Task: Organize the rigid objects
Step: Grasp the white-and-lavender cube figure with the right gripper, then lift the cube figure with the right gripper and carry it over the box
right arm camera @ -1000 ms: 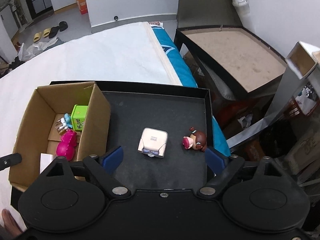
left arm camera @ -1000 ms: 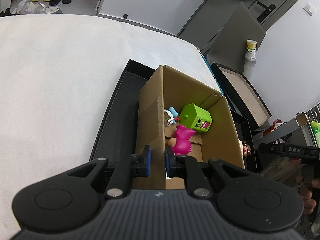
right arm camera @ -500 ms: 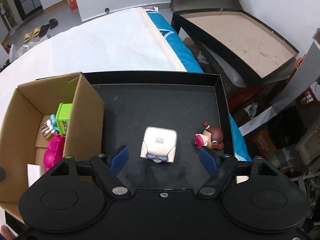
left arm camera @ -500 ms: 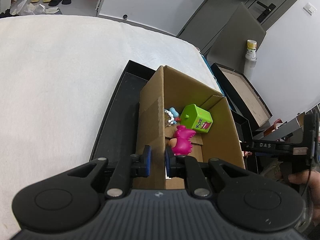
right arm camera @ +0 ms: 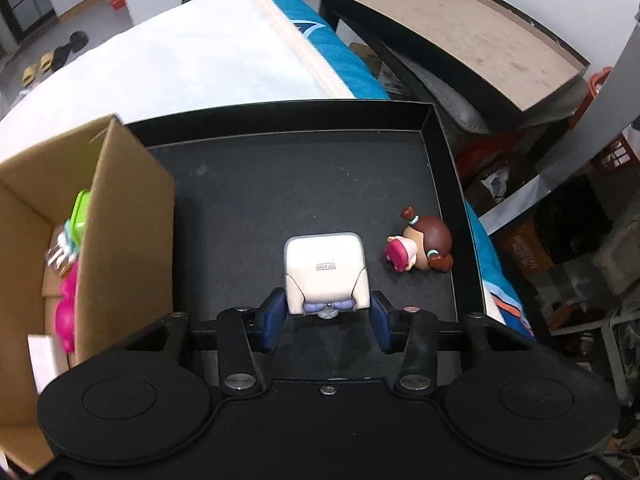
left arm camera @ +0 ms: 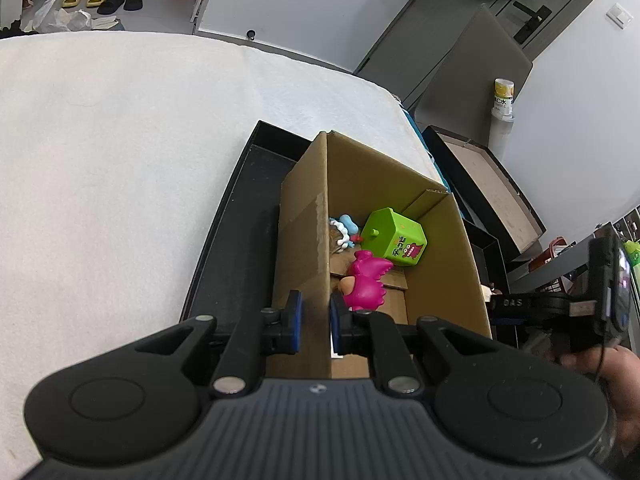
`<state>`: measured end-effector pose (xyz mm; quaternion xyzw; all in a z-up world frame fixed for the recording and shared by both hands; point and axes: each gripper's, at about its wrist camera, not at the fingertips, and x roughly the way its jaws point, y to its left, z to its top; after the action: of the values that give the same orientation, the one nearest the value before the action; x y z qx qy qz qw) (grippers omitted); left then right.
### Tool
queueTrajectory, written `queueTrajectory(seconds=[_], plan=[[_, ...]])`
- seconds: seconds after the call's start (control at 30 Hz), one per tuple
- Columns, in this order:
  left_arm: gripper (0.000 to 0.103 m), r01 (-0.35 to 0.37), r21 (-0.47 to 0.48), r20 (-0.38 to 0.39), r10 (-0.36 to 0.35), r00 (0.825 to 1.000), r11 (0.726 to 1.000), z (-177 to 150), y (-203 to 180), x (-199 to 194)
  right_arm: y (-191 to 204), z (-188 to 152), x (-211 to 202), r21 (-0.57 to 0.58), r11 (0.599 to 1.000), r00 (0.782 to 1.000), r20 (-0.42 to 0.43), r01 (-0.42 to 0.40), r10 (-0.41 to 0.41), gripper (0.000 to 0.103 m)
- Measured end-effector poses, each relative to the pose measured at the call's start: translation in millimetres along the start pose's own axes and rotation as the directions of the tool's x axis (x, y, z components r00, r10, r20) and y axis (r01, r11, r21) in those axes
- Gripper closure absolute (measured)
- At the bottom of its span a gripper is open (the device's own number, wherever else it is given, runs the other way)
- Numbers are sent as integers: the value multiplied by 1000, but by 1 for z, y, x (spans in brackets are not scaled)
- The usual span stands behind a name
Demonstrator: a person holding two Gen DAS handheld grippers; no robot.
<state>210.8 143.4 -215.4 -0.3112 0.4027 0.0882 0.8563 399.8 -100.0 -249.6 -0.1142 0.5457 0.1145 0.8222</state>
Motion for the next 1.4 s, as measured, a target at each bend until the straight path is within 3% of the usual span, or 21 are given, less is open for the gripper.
queueTrajectory(seconds=[0.53,1.4], plan=[[90,-2,2,0,2,1000,1000,0,0,0,1,-11,-54,-67,997,999,32,-24,27,61],[90,1,0,-2,-1,1000,1000,-2,-1,0,43,-4,-141,-172,983,983,161,-62,90,61]])
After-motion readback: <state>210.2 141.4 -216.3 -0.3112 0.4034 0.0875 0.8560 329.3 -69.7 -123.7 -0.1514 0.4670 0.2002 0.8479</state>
